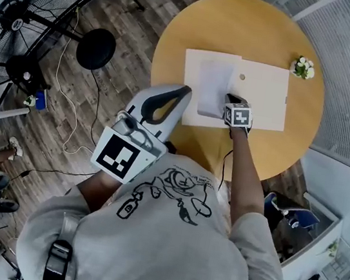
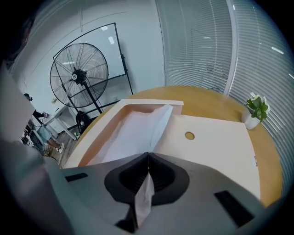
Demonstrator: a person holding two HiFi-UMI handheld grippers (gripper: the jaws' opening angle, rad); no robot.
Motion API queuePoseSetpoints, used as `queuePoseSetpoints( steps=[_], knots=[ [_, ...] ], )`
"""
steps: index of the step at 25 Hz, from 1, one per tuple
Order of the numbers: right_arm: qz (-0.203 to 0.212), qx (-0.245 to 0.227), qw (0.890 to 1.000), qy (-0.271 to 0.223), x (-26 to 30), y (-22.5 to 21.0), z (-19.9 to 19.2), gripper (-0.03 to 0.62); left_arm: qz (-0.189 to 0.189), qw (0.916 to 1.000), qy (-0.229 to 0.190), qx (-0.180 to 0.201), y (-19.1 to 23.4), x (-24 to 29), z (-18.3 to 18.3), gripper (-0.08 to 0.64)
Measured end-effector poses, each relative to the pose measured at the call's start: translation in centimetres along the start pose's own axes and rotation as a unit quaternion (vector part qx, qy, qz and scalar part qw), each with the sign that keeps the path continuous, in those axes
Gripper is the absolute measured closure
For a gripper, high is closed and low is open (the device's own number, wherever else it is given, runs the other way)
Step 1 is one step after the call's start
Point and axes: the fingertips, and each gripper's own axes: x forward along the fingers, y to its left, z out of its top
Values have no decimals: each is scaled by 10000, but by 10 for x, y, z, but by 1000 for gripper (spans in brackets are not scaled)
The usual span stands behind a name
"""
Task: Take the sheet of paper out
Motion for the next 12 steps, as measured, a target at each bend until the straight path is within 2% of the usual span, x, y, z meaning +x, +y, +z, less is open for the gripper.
queuePoseSetpoints(
  steps=[12],
  knots=[
    [81, 237, 9987, -446, -31, -4, 8, 583, -40, 10000, -46, 45, -20, -4, 3, 538]
  ],
)
